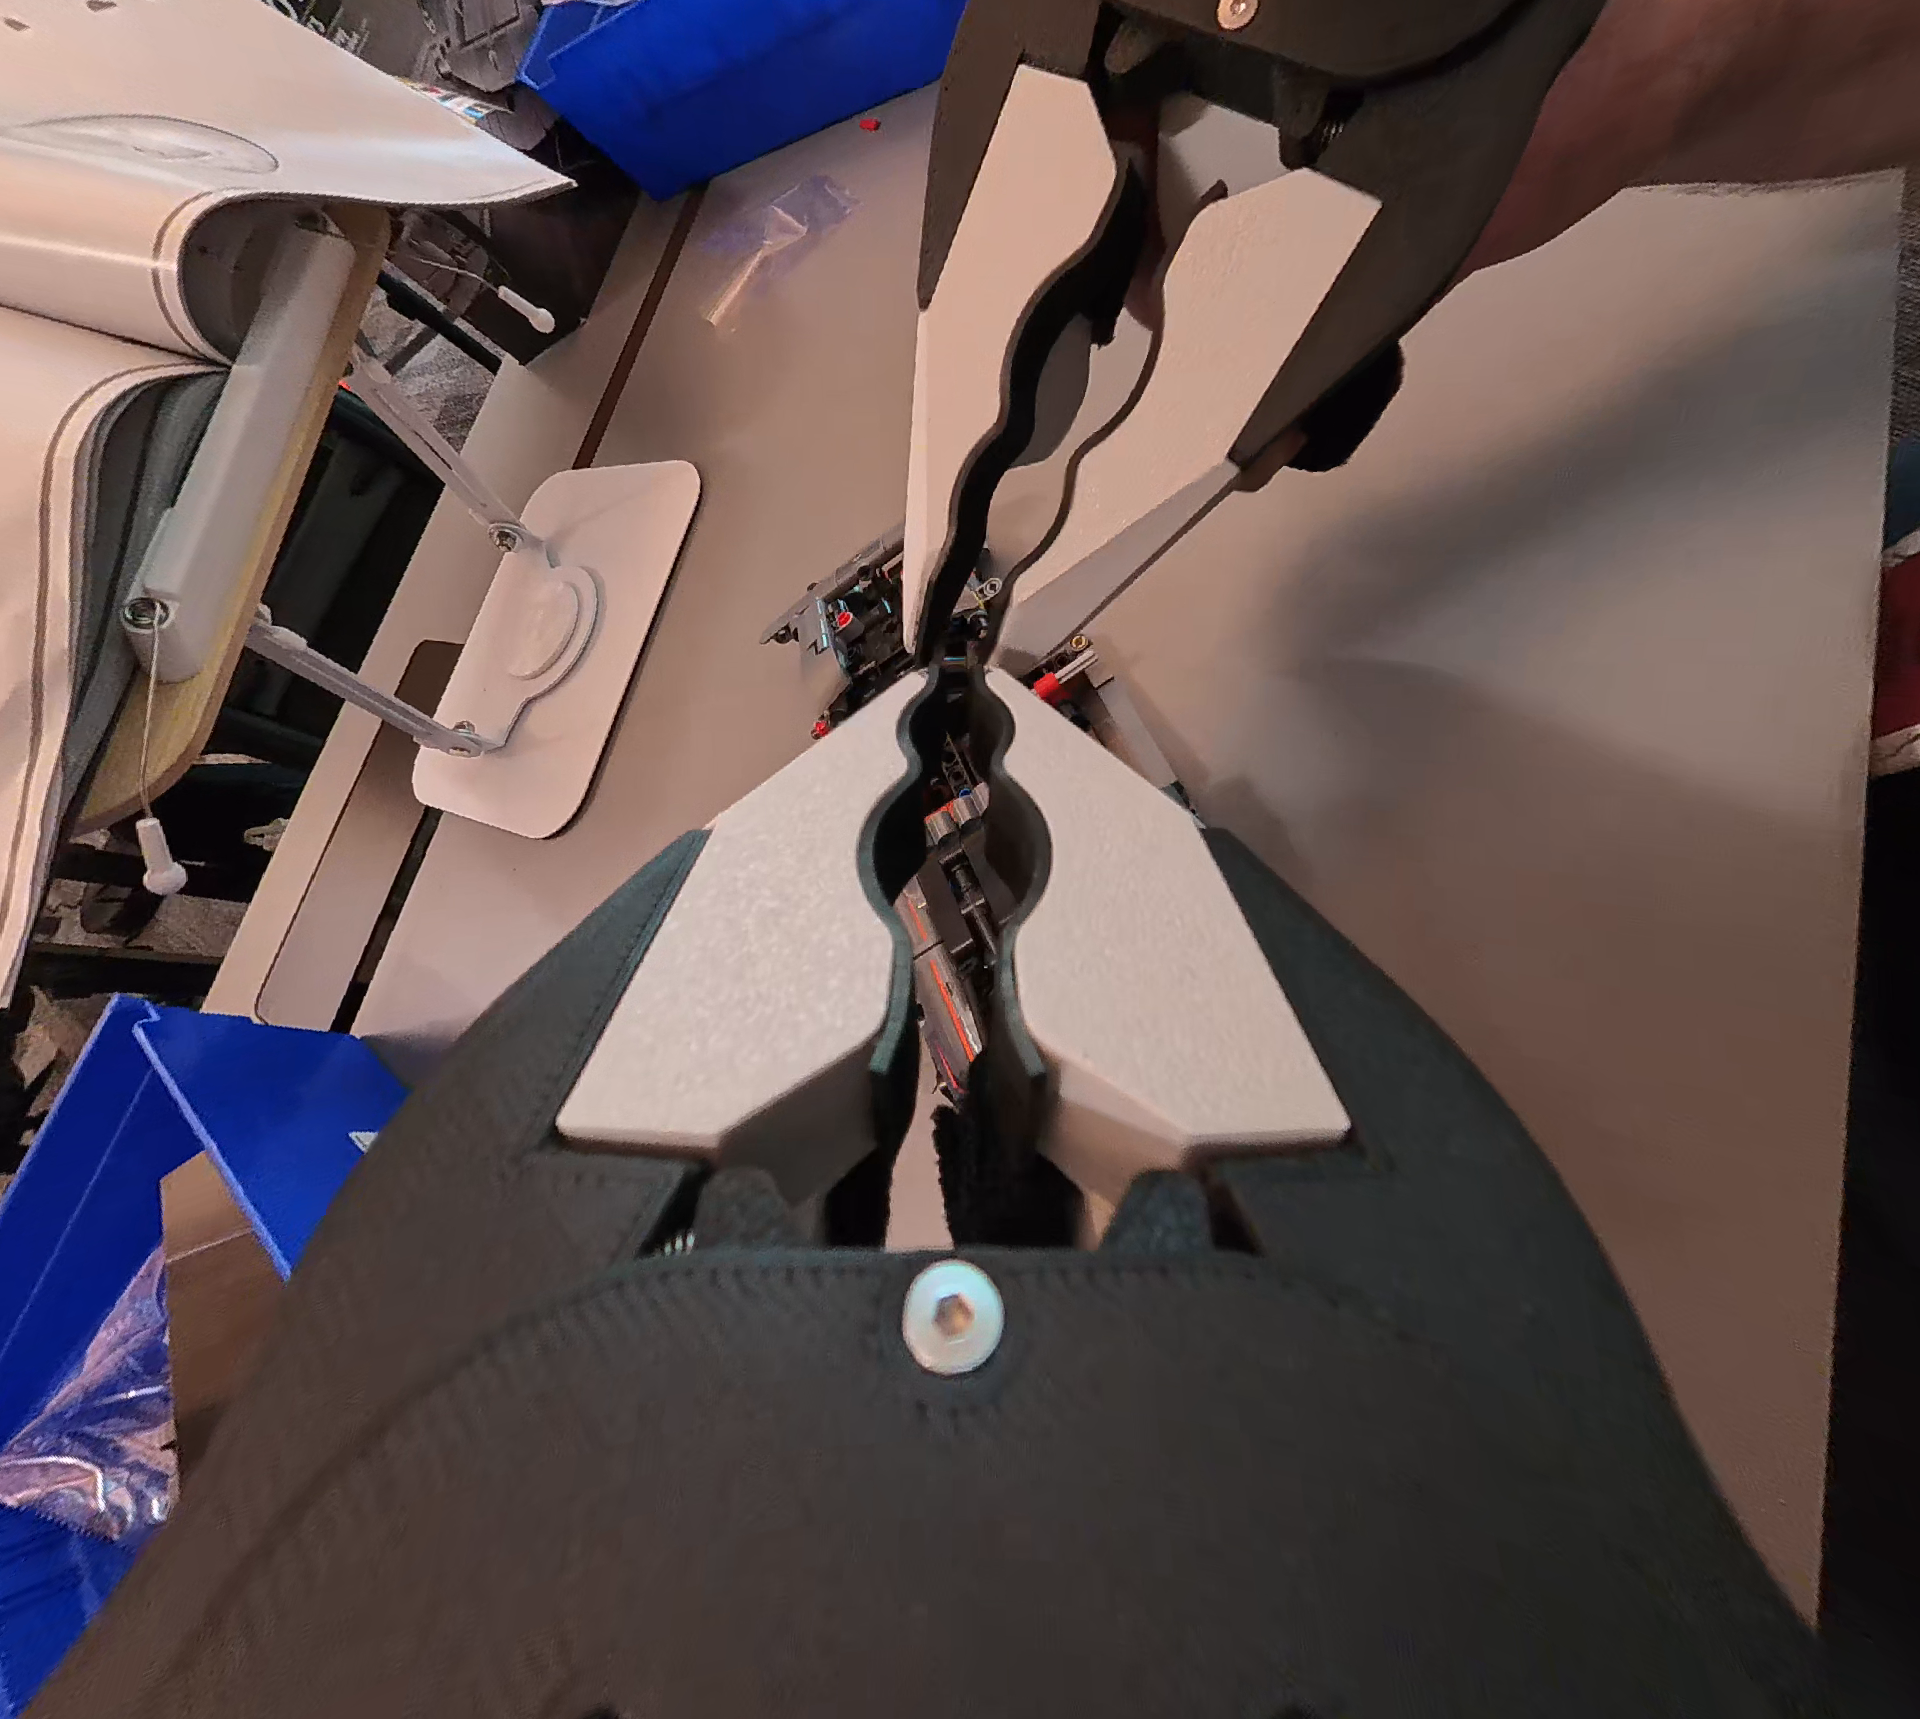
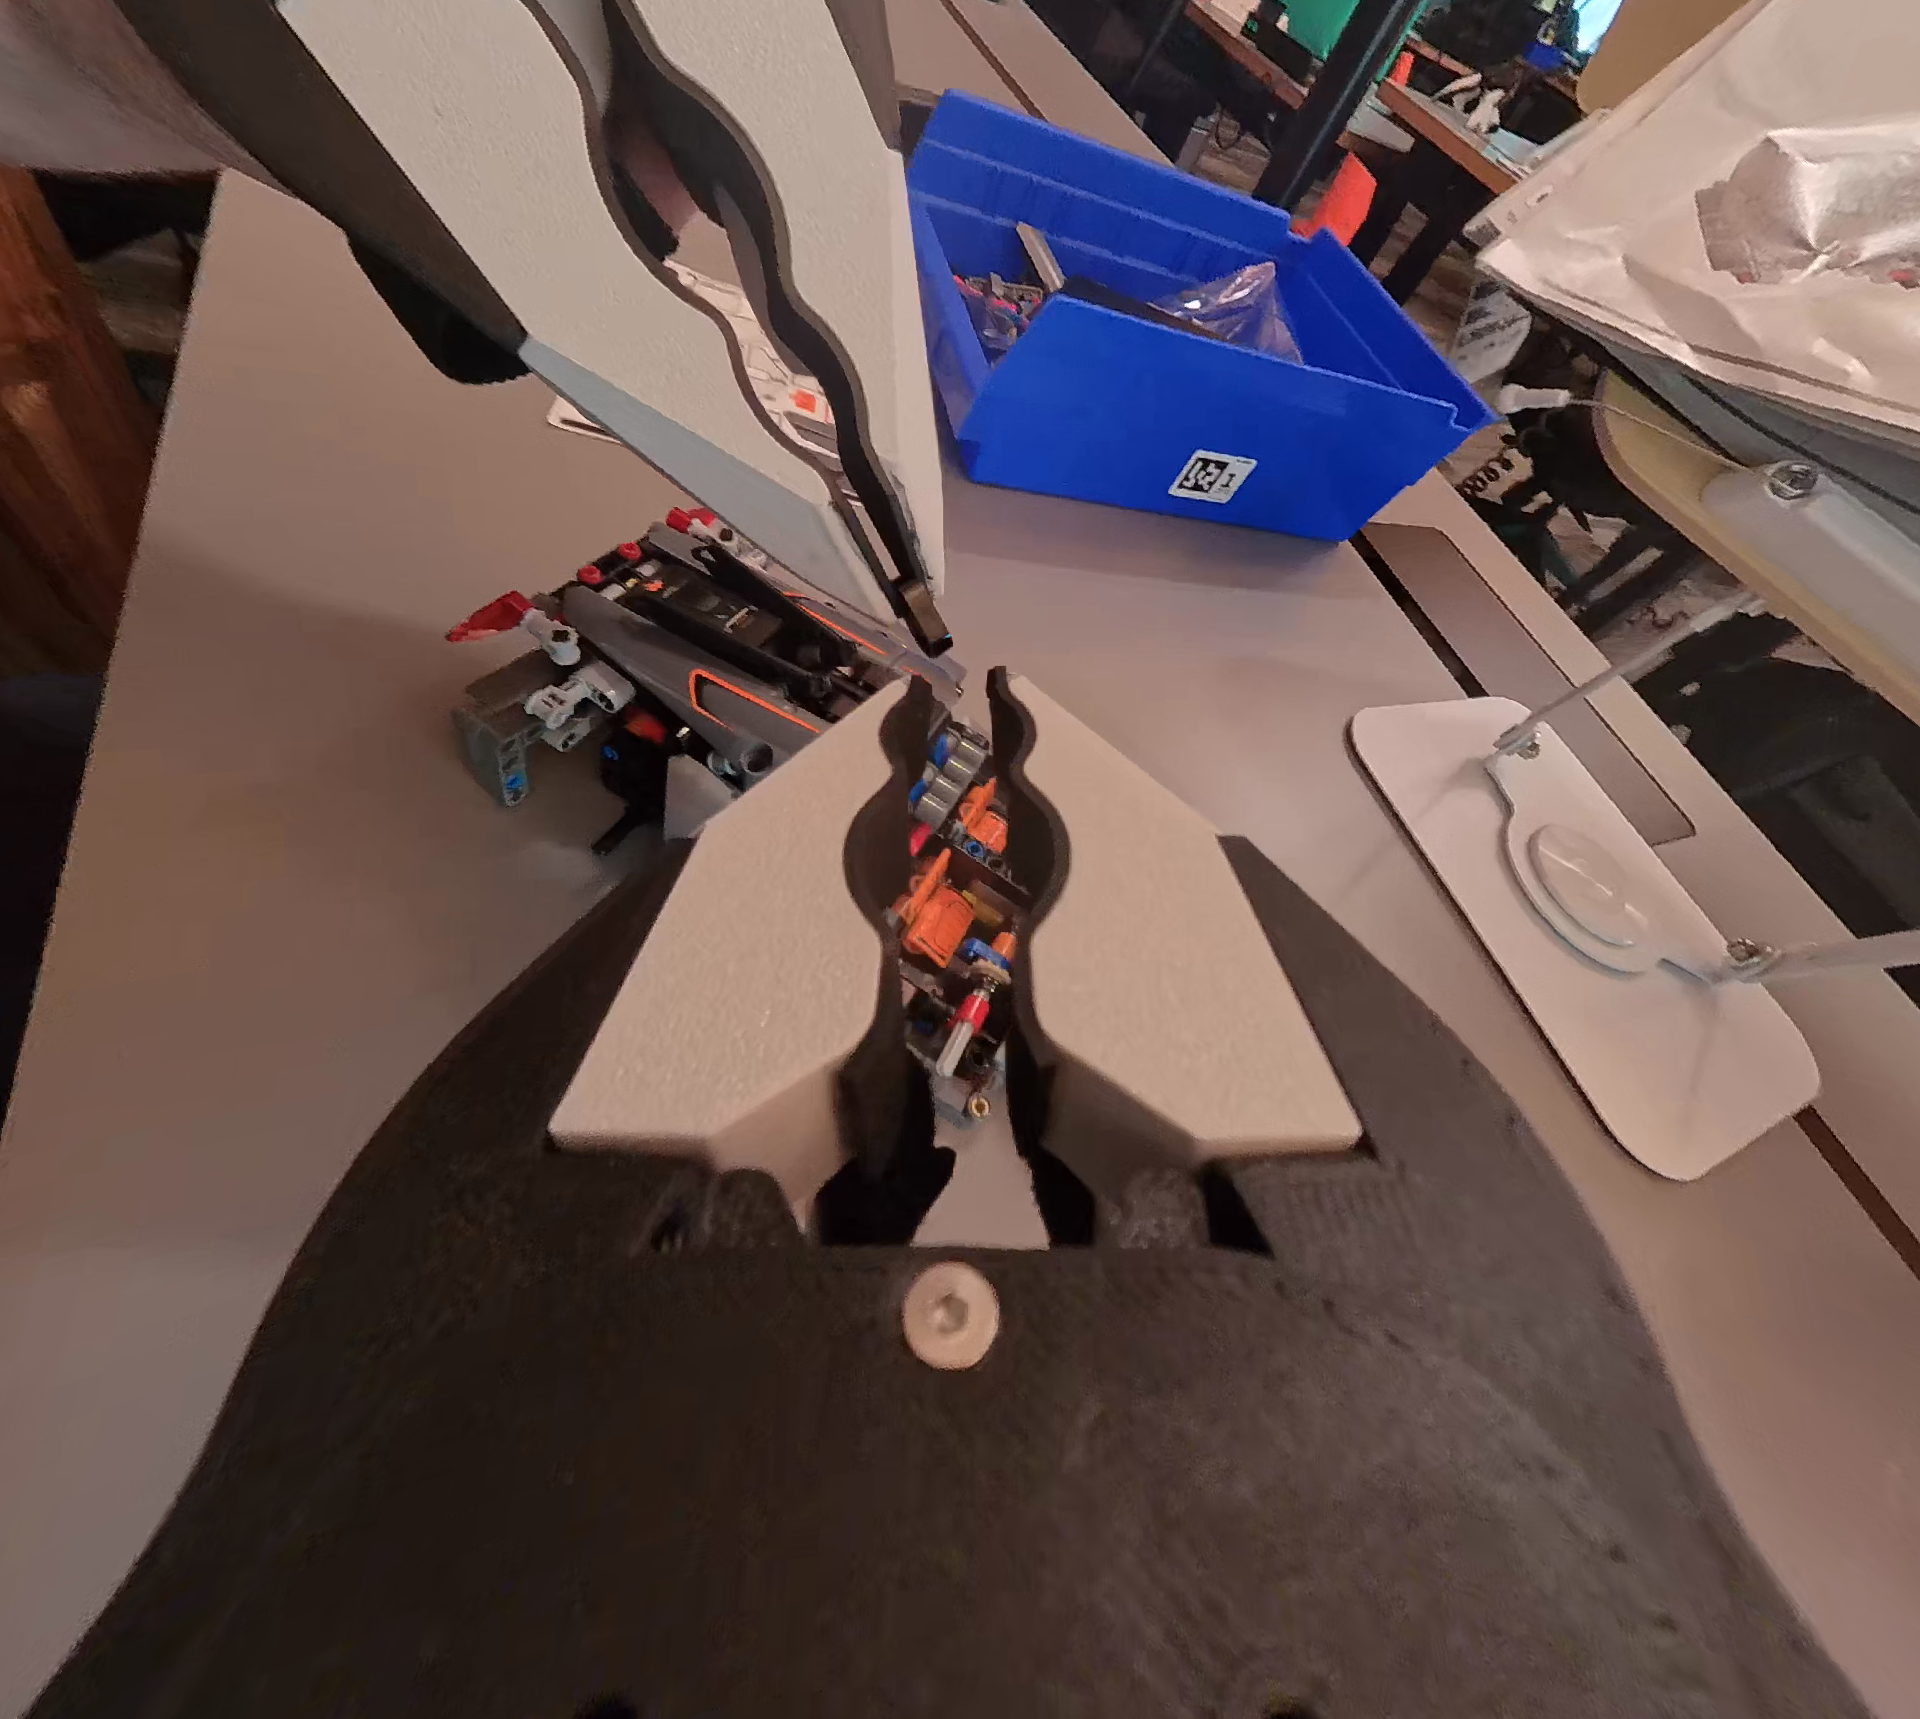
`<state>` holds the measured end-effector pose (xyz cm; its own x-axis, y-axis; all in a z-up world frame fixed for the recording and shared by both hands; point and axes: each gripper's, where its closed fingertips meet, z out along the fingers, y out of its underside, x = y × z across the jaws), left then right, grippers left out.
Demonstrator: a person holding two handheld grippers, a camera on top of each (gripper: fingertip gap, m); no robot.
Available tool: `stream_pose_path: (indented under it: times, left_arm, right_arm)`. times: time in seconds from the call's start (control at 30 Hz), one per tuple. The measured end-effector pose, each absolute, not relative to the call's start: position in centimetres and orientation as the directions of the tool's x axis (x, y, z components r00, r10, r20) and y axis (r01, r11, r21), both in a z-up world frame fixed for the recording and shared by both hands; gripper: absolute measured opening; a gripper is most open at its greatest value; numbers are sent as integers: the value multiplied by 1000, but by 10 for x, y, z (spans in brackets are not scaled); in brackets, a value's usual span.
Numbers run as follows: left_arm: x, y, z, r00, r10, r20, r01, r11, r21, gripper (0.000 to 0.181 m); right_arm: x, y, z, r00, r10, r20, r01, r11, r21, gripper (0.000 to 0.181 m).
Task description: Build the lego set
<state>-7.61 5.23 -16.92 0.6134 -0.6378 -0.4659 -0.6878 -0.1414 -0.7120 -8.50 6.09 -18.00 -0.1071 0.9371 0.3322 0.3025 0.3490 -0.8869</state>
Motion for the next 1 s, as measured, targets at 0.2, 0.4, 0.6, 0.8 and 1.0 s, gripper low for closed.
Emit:
stream_pose_path:
  times: [0.2,0.4,0.6,0.8,1.0]
  left_arm:
    - [-71,47,-163,602,-643,-474,-680,-100,-726,1]
    - [-69,44,-160,597,-646,-475,-669,-75,-740,1]
    - [-70,42,-161,592,-652,-473,-669,-72,-740,1]
    - [-70,42,-163,593,-661,-461,-657,-67,-751,1]
    - [-68,44,-167,601,-679,-423,-634,-82,-769,1]
  right_arm:
    - [-81,50,-168,-167,941,293,226,326,-918,9]
    - [-80,44,-164,-214,927,309,199,352,-915,4]
    - [-78,42,-162,-238,913,332,186,378,-907,4]
    - [-76,41,-161,-258,901,348,178,398,-900,3]
    - [-74,42,-165,-294,893,342,190,405,-894,1]
